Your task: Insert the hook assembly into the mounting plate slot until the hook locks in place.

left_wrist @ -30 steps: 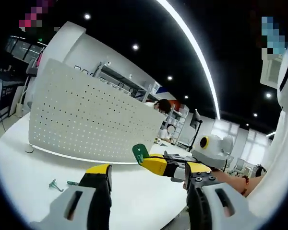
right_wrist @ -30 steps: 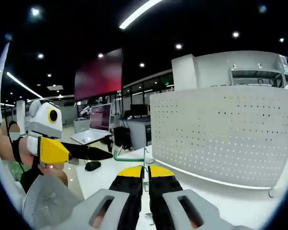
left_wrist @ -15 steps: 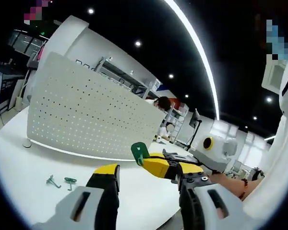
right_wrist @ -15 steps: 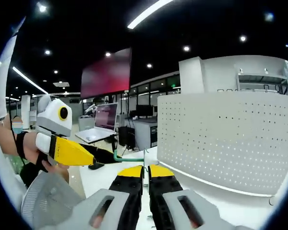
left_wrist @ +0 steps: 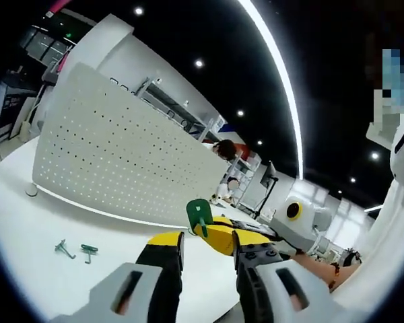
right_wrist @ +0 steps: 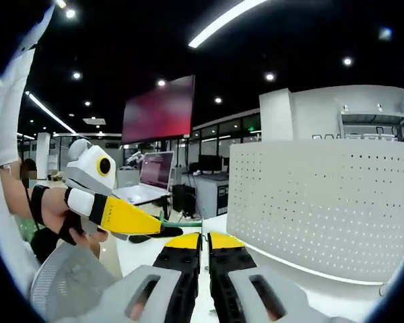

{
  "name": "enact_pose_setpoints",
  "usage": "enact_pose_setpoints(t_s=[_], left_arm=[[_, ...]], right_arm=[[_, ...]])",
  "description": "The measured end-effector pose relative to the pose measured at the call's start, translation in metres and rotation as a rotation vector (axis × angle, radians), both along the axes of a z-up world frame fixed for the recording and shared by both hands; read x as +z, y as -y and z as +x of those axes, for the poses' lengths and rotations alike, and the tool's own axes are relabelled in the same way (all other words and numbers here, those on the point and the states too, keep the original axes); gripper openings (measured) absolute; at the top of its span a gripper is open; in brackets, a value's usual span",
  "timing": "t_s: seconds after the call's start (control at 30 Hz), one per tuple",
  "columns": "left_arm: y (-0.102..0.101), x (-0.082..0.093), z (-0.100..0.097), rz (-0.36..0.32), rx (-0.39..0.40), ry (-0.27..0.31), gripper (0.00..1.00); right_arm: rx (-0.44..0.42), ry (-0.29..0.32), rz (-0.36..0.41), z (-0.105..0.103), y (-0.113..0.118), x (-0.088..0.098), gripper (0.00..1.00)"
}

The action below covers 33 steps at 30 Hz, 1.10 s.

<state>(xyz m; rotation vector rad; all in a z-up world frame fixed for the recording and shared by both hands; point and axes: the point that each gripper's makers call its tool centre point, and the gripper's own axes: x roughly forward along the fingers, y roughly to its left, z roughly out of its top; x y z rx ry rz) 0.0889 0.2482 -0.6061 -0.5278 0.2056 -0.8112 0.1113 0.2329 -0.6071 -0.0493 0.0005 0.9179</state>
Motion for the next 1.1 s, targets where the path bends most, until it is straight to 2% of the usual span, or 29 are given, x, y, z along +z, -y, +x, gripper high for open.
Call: enact_pose_setpoints(t_s=[0.2, 0.33, 0.57, 0.7, 1.1], left_arm=[[-0.002, -0.003, 0.0, 0.003, 0.001, -0.018, 0.26], [-0.003, -0.003, 0.0, 0.006, -0.007, -0.023, 0.15], [-0.003, -0.001, 0.002, -0.007, -0.013, -0.03, 0.11], [-0.001, -0.003, 0.001, 0.003, -0.026, -0.036, 0.05], [-0.006, -0.005, 0.002, -0.007, -0.032, -0.069, 0.03]], right_arm=[[0.018, 0.006, -0.005, -0.004, -0.004, -0.001, 0.02], [0.022, 0.01, 0.0, -0.004, -0.004, 0.001, 0.02], [0.033, 0.008, -0.005, -0.006, -0.007, 0.0, 0.02], [0.038, 0.017, -0.02, -0.008, -0.009, -0.002, 0.02], [0.065, 0.067, -0.047, -0.013, -0.015, -0.001, 0.03]])
